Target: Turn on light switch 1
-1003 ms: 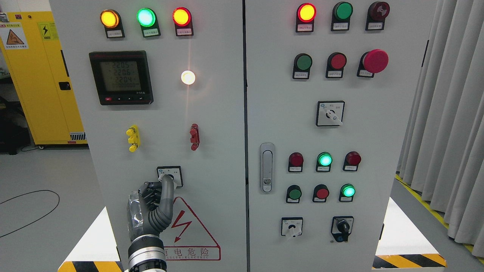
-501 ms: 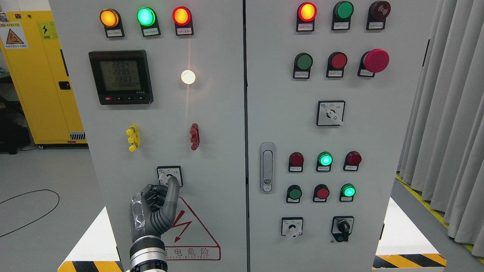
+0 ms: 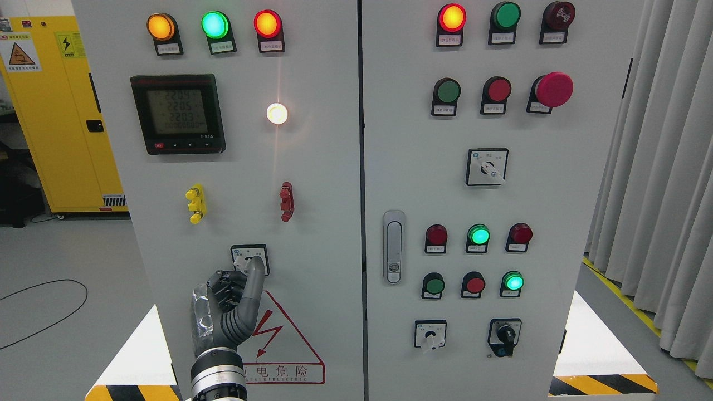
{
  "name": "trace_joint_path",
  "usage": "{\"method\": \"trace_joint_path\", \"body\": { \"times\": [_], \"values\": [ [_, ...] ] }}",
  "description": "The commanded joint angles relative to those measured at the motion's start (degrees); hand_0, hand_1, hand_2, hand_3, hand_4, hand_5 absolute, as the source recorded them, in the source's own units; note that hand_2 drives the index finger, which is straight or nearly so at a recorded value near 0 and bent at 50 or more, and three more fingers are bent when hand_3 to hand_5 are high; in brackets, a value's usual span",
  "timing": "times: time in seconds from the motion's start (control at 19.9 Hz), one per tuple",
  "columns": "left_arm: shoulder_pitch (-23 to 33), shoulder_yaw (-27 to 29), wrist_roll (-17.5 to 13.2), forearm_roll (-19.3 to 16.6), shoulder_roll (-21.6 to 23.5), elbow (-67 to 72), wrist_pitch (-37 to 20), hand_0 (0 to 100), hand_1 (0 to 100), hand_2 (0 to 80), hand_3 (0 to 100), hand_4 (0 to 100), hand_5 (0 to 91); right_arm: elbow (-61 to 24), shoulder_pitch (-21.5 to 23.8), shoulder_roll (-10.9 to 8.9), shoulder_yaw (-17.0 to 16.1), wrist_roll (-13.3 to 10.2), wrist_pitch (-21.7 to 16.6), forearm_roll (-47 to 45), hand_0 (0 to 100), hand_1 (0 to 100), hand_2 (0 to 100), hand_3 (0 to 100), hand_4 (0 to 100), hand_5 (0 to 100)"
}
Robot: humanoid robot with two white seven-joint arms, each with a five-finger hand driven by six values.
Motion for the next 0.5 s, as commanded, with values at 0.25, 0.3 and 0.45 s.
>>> {"method": "trace_joint_path", "body": {
  "times": [0.25, 0.3, 0.45],
  "values": [
    [3.4, 0.0, 1.0, 0.0, 0.1, -1.7, -4.6, 10, 37, 62.3, 92, 88, 74.8, 0.0, 0.0, 0.00, 0.0, 0.0, 0.0, 0.0, 0, 50, 4, 0, 0, 0],
    [4.1, -0.2, 1.0, 0.1, 0.1, -2.0, -4.6, 10, 37, 62.6, 92, 88, 74.7, 0.0, 0.0, 0.00, 0.0, 0.0, 0.0, -0.1, 0, 50, 4, 0, 0, 0],
    [6.2, -0.2, 1.1, 0.1, 0.1, -4.1, -5.3, 10, 36, 63.2, 92, 88, 74.8, 0.0, 0.0, 0.00, 0.0, 0.0, 0.0, 0.0, 0, 50, 4, 0, 0, 0]
  ]
}}
